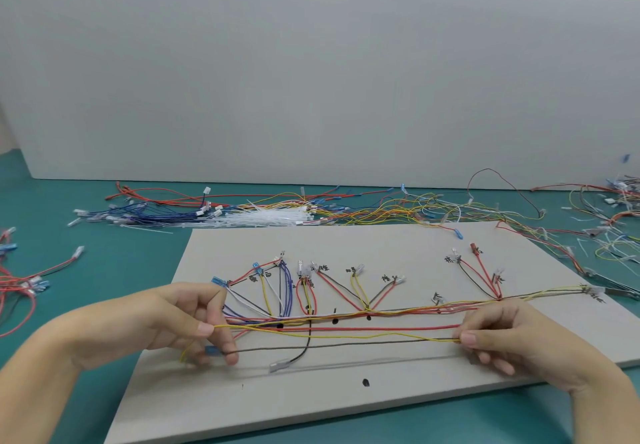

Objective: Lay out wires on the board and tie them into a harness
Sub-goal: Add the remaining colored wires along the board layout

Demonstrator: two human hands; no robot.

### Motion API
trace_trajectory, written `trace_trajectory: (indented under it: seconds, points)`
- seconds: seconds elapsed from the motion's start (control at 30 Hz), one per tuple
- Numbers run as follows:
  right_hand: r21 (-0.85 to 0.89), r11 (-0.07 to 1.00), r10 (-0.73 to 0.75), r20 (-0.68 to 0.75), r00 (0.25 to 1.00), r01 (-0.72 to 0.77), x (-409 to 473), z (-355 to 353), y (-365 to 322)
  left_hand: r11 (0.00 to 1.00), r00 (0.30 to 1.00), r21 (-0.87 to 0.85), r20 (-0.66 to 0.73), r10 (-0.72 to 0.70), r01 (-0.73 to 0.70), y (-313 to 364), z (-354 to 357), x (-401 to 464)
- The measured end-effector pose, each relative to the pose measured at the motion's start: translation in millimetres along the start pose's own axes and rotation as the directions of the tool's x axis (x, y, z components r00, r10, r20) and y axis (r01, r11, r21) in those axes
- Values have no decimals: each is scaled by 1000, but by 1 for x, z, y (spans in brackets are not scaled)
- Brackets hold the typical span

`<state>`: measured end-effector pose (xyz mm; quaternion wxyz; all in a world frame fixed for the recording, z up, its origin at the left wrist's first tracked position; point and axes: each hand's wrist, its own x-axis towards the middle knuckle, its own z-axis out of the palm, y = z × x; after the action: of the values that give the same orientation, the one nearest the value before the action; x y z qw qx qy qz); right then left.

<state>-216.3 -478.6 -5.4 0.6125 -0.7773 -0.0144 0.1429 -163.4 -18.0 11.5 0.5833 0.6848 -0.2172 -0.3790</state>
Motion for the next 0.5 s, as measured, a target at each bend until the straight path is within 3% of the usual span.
trace_trajectory:
  seconds: [0.17,0.3,0.4,0.5]
  points:
    - [23,1000,-8,-22,1000,8,-3,2,1,993,987,-87,-136,-88,76,5,12,10]
    - [58,998,-18,-5,1000,18,-6,3,0,982,958,85,-247,-144,169,5,24,20]
    - [65,998,-20,-9,1000,21,-8,2,-1,966,963,251,-269,4,66,-1,30,10]
    - [58,998,-8,-24,1000,10,-10,3,-2,965,962,261,-259,80,-10,0,35,-2]
